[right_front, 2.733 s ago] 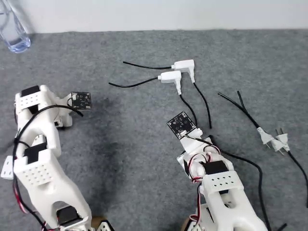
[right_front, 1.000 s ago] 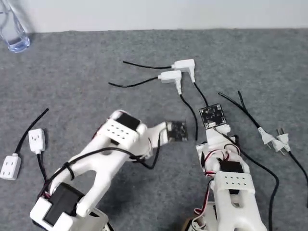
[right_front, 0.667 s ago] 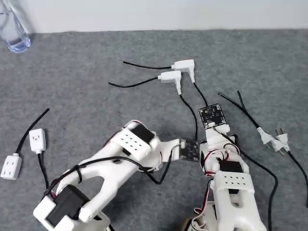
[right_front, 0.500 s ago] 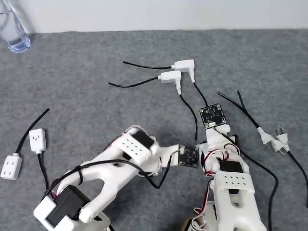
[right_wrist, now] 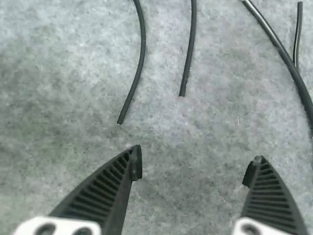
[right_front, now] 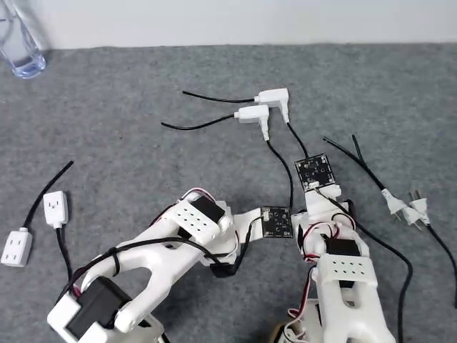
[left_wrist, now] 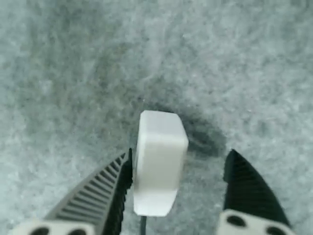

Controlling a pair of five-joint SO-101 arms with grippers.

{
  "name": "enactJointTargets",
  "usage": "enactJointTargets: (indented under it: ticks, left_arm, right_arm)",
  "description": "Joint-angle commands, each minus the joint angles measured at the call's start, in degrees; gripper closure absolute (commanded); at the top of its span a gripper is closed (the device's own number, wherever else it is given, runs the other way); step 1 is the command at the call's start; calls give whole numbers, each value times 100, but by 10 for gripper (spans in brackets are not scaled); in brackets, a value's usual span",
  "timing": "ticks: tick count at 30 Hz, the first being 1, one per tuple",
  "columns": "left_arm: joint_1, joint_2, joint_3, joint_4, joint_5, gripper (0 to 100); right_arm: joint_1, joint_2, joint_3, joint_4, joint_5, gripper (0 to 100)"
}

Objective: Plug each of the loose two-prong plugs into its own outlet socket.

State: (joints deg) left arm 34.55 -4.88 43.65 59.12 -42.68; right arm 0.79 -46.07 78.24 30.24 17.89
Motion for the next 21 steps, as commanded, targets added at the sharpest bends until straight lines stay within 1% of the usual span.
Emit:
enactJointTargets:
  ticks: [1,6,10,13,16,18,21]
  left_arm:
    - [-9,-237,-338,132,62,699]
    - [-79,-237,-734,598,62,699]
    - [-492,-202,-954,580,44,699]
    - [-923,-193,-1068,281,26,699]
    - [-1275,-185,-1086,-18,-229,699]
    - [-1433,-185,-1086,-141,-369,699]
    - [-1538,-185,-1095,-325,-396,699]
  right_arm:
    - [-75,-57,-211,-127,0,674]
    - [-84,-57,-211,-110,0,674]
    - [-84,-57,-211,-101,0,674]
    - [-92,-57,-211,-101,0,674]
    - [-92,-57,-211,-101,0,674]
    - [-92,-57,-211,-101,0,674]
    - [-101,-57,-211,-101,0,674]
